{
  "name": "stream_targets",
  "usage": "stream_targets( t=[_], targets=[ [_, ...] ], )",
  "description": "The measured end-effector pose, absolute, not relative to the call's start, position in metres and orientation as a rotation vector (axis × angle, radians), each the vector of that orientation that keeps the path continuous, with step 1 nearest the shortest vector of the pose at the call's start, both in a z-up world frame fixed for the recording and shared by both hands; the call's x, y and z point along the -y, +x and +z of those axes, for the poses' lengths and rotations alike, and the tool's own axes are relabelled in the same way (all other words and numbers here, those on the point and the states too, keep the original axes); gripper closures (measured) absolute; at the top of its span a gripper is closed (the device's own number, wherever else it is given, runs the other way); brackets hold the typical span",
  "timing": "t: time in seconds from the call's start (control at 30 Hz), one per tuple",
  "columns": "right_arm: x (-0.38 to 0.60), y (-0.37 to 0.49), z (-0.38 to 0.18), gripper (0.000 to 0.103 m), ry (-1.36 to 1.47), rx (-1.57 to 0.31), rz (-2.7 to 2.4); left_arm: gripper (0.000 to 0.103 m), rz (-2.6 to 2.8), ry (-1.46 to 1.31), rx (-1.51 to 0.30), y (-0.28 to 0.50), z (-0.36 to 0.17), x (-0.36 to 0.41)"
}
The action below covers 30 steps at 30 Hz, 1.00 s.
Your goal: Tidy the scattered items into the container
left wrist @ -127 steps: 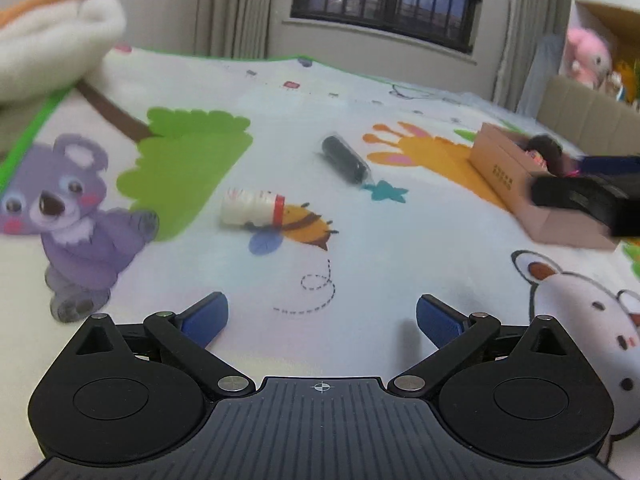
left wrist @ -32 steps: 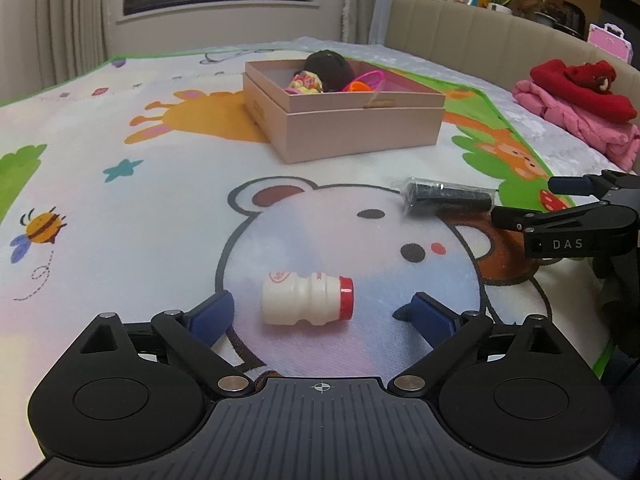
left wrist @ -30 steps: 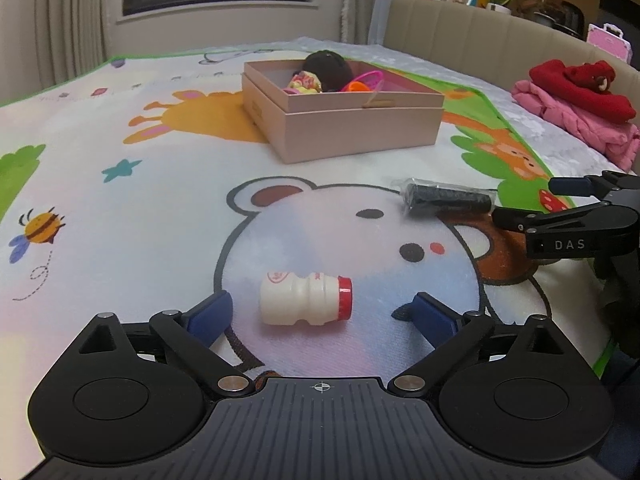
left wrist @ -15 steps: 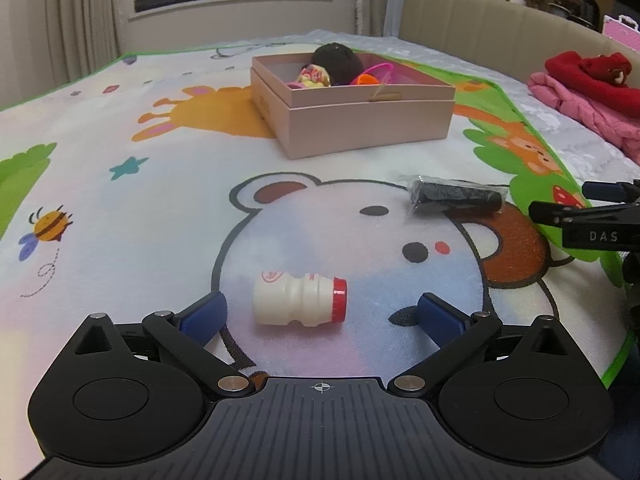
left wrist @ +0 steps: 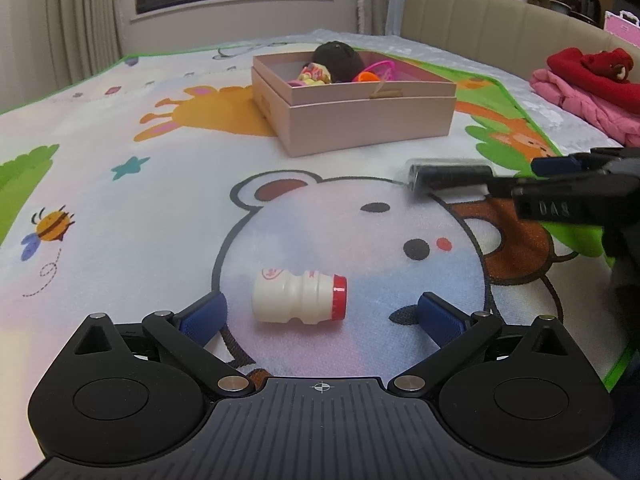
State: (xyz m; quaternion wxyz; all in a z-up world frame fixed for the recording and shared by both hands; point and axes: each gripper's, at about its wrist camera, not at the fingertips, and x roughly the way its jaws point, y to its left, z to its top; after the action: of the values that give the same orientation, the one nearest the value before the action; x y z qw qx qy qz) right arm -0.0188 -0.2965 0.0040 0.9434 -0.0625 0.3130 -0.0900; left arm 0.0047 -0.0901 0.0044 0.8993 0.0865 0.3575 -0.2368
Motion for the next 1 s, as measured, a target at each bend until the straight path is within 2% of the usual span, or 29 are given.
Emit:
stream_targets(
  t=[0.1,0.2,0.27,0.3,0.43,0.57,0.67,0.7,0.73,0.77,0.83,1.0],
  targets=[
    [0.304,-0.017,0.008,0.039,-0.091,-0.629,-0.200,0.000,-0.490,0.178,-0.740,0.005,0.004,0.090],
    [0.303,-0.024,0.010,0.021,-0.068,-0.610,-0.182,0.000,-0.490,0.177,-0.738,0.005,0.004,0.090],
    [0.300,-0.030,0.012,0.002,-0.037,-0.598,-0.157,0.000,-0.491,0.174,-0.733,0.004,0.003,0.090],
    [0.299,-0.031,0.013,0.000,-0.013,-0.595,-0.145,0.000,-0.491,0.173,-0.730,0.004,0.003,0.090],
    [0.281,-0.027,0.013,0.000,0.064,-0.608,-0.085,0.000,-0.491,0.176,-0.713,0.002,0.001,0.090],
    [0.255,-0.014,0.008,0.000,-0.019,-0.604,-0.103,0.000,-0.494,0.172,-0.710,0.002,0.000,0.089],
    [0.254,-0.001,0.009,0.000,0.031,-0.626,-0.133,0.000,-0.494,0.172,-0.709,0.002,0.000,0.089],
    [0.254,0.002,0.009,0.002,0.048,-0.634,-0.136,0.000,-0.494,0.172,-0.710,0.002,0.000,0.089],
    [0.253,0.005,0.007,0.013,0.042,-0.644,-0.138,0.000,-0.495,0.171,-0.709,0.002,0.000,0.089],
    [0.252,0.007,0.006,0.017,0.026,-0.657,-0.143,0.000,-0.496,0.172,-0.709,0.002,0.000,0.089],
    [0.253,0.004,0.005,0.020,0.017,-0.647,-0.137,0.000,-0.496,0.174,-0.707,0.002,0.000,0.089],
    [0.258,-0.018,0.003,0.021,-0.018,-0.626,-0.104,0.000,-0.498,0.163,-0.708,0.003,0.001,0.088]
  ],
)
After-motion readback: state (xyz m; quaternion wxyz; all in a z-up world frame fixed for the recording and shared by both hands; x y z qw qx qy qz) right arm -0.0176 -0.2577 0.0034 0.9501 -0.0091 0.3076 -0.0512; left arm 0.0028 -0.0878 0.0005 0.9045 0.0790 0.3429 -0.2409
